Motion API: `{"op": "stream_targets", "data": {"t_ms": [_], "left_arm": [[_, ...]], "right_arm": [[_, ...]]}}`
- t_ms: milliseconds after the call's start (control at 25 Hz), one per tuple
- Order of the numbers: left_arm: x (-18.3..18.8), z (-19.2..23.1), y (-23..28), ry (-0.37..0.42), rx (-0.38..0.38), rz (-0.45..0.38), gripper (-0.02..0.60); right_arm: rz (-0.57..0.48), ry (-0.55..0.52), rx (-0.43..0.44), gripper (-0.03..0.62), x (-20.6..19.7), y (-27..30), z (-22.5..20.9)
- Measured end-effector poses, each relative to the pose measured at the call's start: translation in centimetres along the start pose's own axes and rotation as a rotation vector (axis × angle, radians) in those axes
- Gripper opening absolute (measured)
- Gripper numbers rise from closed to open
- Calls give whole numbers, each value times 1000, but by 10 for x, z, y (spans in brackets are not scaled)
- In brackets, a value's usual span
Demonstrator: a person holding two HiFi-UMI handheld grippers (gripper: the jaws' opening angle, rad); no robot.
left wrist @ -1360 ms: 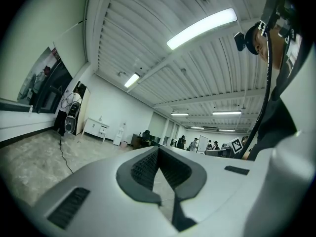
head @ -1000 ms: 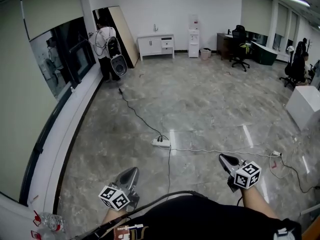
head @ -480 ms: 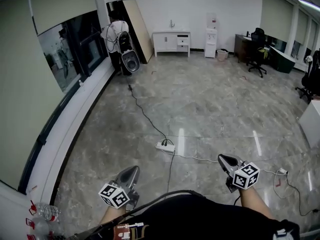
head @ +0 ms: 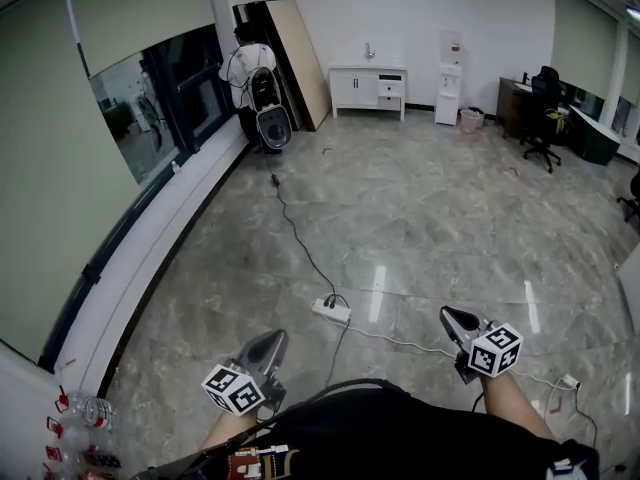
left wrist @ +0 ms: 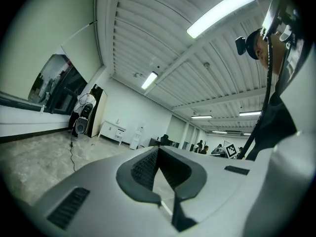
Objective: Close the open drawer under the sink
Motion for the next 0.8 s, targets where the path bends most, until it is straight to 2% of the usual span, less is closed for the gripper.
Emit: {"op": "stream_targets", "data": {"t_ms": [280, 480, 640, 800], "left_arm": [[12, 69, 24, -40, 64, -2, -2], [30, 128, 66, -36, -30, 5, -2], [64, 200, 92, -36, -88, 21, -2], [111, 271, 93, 28, -115, 25, -2]], "right_arm": [[19, -8, 31, 2, 12, 70, -22], [8, -5, -34, 2, 27, 119, -35], [-30, 14, -87, 2, 54, 183, -31], [-62, 23, -101, 2, 85, 252, -14]]}}
Point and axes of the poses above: the fingertips, and each gripper's own axes: y forward along the fingers, z to its left, x out of its top, the point moved 3 cm from there along -y, backward along the fingers, and after that the axes turned 5 degrees about z, right-handed, at the moved point
